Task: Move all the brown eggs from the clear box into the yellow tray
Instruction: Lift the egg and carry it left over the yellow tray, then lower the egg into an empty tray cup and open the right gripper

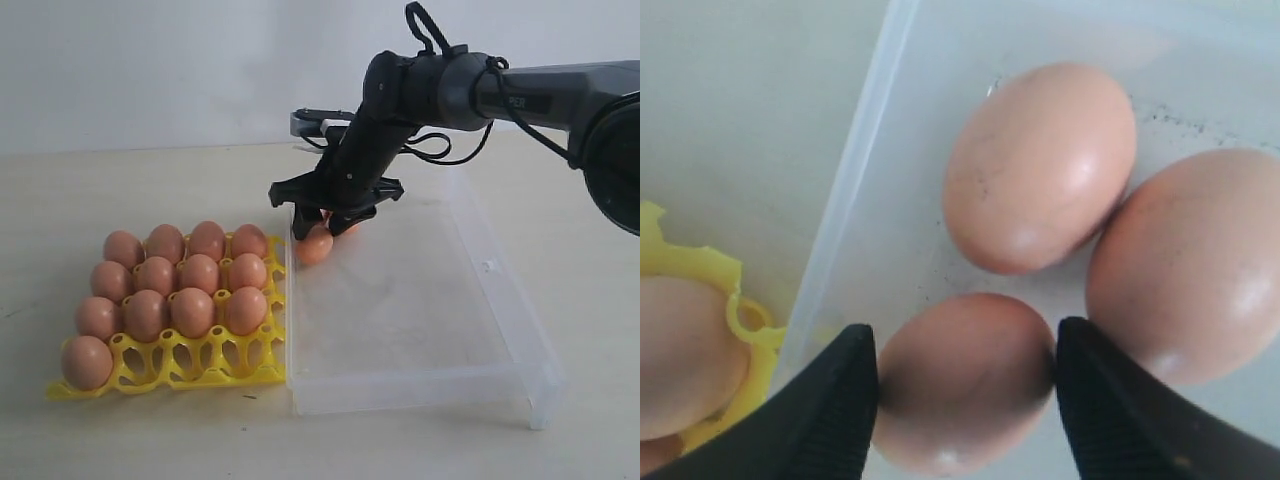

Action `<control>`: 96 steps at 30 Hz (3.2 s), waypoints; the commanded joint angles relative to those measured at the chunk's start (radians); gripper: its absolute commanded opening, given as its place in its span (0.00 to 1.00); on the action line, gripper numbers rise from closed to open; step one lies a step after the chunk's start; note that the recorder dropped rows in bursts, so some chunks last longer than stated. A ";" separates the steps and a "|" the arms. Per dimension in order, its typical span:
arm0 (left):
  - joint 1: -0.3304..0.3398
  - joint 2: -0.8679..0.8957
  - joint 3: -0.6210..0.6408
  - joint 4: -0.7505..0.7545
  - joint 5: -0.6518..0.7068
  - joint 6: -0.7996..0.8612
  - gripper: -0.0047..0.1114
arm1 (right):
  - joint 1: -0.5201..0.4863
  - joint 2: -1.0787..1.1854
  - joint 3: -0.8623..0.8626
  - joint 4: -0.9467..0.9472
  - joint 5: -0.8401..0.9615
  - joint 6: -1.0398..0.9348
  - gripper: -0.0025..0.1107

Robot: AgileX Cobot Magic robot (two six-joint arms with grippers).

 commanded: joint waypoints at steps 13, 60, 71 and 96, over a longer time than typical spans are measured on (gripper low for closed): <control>-0.005 -0.006 -0.004 -0.001 -0.006 -0.005 0.04 | 0.001 0.063 -0.004 0.012 0.007 -0.026 0.53; -0.005 -0.006 -0.004 -0.001 -0.006 -0.005 0.04 | 0.136 -0.402 0.610 0.328 -0.720 -0.533 0.02; -0.005 -0.006 -0.004 -0.001 -0.006 -0.005 0.04 | 0.412 -0.455 0.696 0.502 -0.963 -0.895 0.02; -0.005 -0.006 -0.004 -0.001 -0.006 -0.005 0.04 | 0.481 -0.366 0.526 -0.304 -0.847 0.052 0.02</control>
